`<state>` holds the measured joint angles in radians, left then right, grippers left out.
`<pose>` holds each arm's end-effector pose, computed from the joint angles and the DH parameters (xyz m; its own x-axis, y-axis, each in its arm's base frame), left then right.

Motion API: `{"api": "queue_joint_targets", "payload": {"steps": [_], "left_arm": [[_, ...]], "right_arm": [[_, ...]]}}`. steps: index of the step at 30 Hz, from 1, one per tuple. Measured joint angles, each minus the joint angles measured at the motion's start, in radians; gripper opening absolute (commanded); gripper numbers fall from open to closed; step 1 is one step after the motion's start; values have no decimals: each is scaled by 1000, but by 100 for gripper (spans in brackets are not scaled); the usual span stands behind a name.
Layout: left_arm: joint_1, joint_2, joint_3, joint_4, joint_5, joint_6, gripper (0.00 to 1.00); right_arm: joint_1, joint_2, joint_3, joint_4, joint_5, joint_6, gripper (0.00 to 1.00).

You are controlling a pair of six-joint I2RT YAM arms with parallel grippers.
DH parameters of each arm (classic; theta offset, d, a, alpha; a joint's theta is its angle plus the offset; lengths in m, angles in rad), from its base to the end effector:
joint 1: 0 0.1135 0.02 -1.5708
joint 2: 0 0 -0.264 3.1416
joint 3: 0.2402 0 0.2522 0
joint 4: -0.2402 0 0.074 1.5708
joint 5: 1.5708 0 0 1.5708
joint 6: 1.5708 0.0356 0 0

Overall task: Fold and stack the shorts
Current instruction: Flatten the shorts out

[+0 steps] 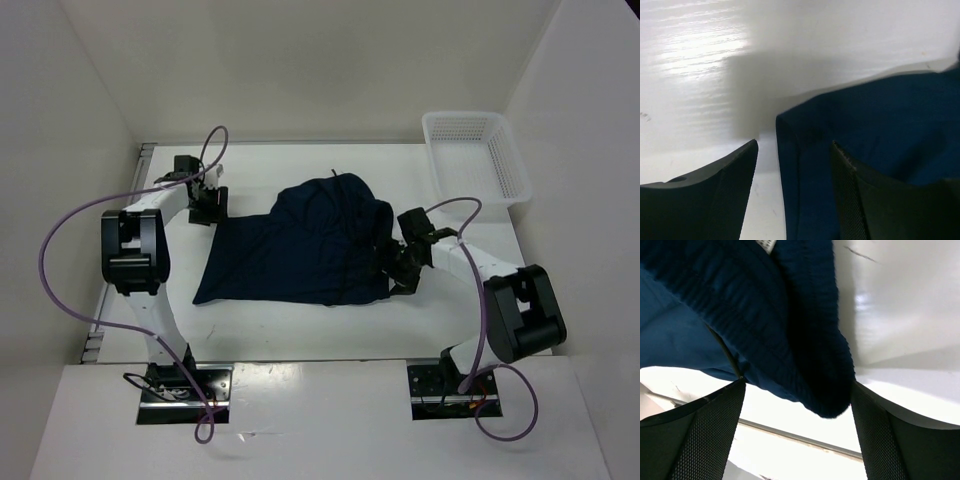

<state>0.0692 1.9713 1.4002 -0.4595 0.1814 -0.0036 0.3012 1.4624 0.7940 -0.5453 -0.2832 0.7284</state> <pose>0.4170 0.0225 0.1812 -0.8556 -0.0628 -0.5137 0.0215 0.9874 -0.1566 0.2441 0.0862 0.1699 -0.9194 0.3837 -0.0866 0.3134 0.8477 0.4281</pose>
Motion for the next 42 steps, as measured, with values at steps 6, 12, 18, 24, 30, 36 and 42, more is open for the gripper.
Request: {"api": "queue_joint_targets", "payload": {"steps": [6, 12, 18, 24, 30, 36, 42], "left_arm": [[-17, 57, 16, 60, -7, 2, 62], [-39, 81, 41, 88, -23, -1, 36], [-39, 92, 48, 91, -3, -3, 0], [-24, 78, 37, 57, 7, -2, 0], [35, -37, -95, -74, -54, -2, 23], [14, -111, -177, -179, -107, 2, 59], [-14, -74, 53, -222, -89, 2, 67]], "right_arm": [[3, -52, -37, -10, 10, 52, 91], [13, -2, -79, 6, 8, 75, 56], [15, 4, -115, 12, 4, 103, 6], [15, -76, -129, -12, 25, 138, 0], [15, -304, -138, -134, 16, 181, 41], [16, -404, -96, -251, 11, 201, 54], [16, -258, 209, -354, 91, 122, 58]]}}
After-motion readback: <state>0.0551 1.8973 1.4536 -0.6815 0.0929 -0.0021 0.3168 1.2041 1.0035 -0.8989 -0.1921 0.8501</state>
